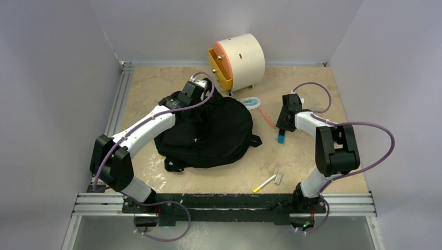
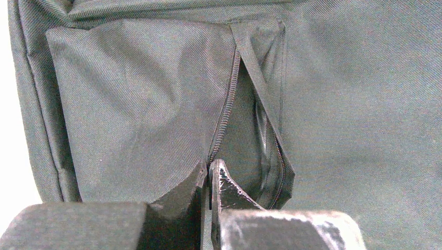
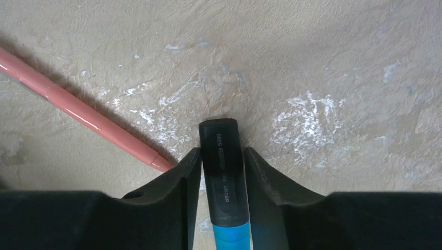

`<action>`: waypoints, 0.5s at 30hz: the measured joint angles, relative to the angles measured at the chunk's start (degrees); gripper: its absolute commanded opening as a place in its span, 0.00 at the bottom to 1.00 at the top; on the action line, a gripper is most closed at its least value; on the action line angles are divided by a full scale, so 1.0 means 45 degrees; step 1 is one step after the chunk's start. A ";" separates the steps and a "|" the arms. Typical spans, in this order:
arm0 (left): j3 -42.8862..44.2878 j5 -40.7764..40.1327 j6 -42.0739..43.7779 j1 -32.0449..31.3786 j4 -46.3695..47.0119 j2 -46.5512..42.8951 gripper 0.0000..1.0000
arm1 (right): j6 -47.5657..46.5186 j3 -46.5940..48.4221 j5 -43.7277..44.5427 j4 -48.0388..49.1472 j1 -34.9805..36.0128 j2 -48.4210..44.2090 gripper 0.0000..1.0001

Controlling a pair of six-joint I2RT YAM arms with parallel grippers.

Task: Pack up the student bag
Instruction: Pick up the stationery from the center of the board.

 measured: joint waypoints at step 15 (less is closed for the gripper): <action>0.0000 0.0141 0.0000 0.0000 -0.0005 0.0000 0.00 | 0.0058 0.0413 -0.0389 -0.0826 0.0005 -0.2788 0.00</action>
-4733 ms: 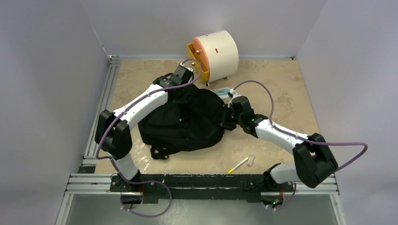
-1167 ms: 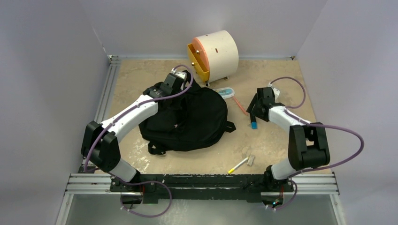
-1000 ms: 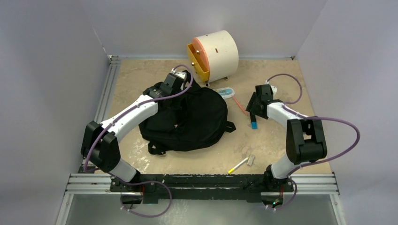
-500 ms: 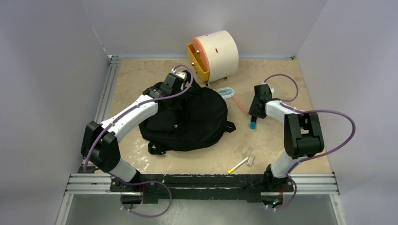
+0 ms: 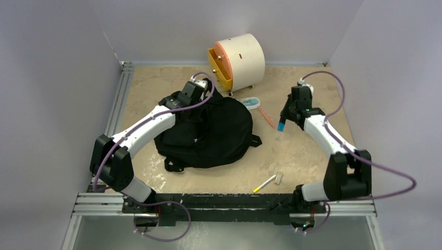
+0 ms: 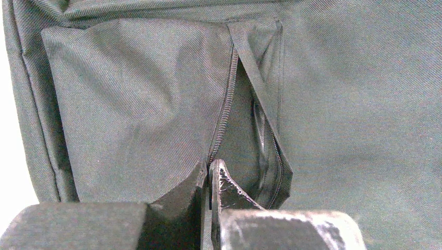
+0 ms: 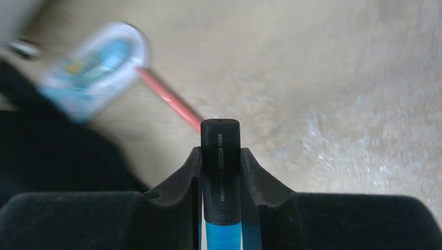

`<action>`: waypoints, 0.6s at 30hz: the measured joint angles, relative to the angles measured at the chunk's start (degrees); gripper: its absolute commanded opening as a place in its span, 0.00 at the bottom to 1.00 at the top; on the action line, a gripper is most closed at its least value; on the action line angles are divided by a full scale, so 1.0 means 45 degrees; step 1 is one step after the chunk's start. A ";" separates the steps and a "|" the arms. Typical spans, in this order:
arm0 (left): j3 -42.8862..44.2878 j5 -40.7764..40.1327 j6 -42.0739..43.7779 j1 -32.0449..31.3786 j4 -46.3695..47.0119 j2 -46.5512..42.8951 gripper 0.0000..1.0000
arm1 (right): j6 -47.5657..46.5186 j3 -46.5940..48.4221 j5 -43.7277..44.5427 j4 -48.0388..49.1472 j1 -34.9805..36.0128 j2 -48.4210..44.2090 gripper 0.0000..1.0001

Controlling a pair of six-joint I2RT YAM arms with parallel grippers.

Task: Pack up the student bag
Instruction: Pick up the stationery from the center of the board, then place the stationery in the student bag.

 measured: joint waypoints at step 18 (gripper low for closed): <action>-0.0146 0.0107 -0.0102 0.0005 0.0019 -0.0112 0.00 | 0.4182 -0.0272 -0.5314 0.7689 0.6572 -0.0952 0.00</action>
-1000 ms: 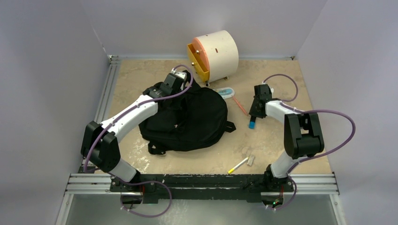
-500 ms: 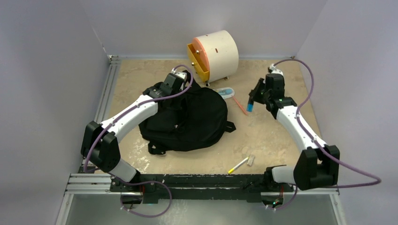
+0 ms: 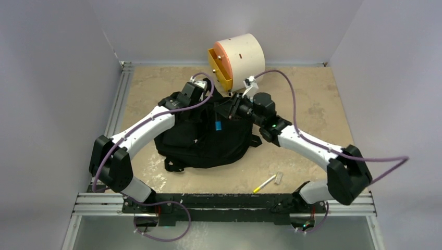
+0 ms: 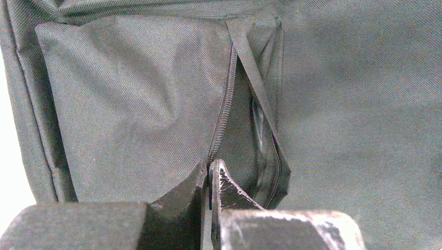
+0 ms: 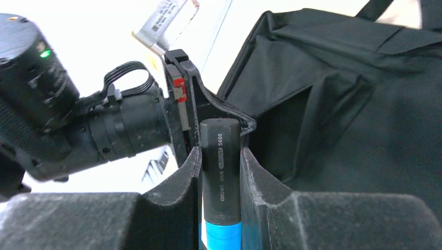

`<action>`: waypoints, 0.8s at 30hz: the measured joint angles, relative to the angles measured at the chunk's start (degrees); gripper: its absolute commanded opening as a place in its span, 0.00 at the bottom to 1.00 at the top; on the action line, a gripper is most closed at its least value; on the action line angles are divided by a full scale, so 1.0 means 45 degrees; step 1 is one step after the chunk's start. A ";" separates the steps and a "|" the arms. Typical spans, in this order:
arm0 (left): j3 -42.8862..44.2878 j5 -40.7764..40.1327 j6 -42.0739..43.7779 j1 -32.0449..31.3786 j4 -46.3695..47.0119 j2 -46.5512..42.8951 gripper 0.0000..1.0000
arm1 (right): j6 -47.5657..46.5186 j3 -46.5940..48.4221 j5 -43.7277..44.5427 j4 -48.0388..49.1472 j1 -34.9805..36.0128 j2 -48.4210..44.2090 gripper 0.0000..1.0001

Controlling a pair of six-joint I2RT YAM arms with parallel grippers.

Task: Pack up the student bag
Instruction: Place the stationery in the student bag.

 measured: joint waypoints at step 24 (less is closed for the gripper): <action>0.0000 0.0325 -0.0034 0.0000 -0.0296 -0.0578 0.00 | 0.5770 -0.0199 0.4061 0.3206 0.1739 0.4080 0.00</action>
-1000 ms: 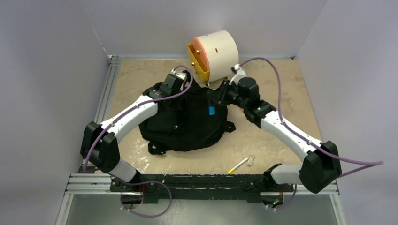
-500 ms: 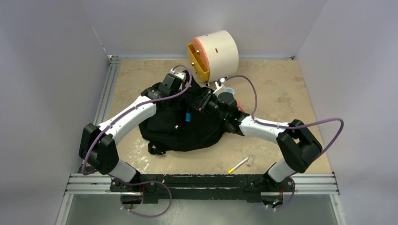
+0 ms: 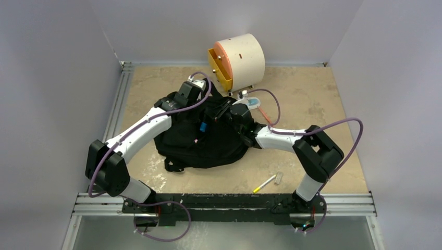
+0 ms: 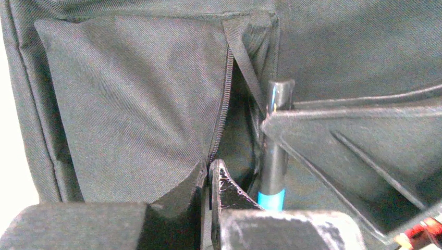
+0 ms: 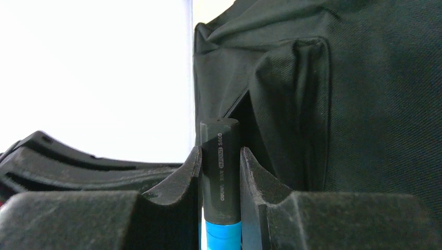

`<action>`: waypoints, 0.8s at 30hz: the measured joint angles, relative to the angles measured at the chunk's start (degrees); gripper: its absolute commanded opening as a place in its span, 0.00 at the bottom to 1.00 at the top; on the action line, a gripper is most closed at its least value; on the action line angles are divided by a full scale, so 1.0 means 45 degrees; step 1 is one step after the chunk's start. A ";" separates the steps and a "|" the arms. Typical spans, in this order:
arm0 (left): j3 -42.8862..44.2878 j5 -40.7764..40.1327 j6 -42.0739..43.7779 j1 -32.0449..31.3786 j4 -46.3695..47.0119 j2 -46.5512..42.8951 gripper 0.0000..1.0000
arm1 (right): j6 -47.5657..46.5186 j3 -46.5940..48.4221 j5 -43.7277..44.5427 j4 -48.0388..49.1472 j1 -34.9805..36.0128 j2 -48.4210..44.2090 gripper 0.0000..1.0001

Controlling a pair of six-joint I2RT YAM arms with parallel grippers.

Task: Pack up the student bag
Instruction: Place the stationery in the student bag.

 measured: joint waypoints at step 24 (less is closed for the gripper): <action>0.0000 0.0049 -0.0199 0.0000 -0.0175 -0.0126 0.00 | -0.1005 0.1234 0.1273 -0.0879 0.1341 0.1574 0.12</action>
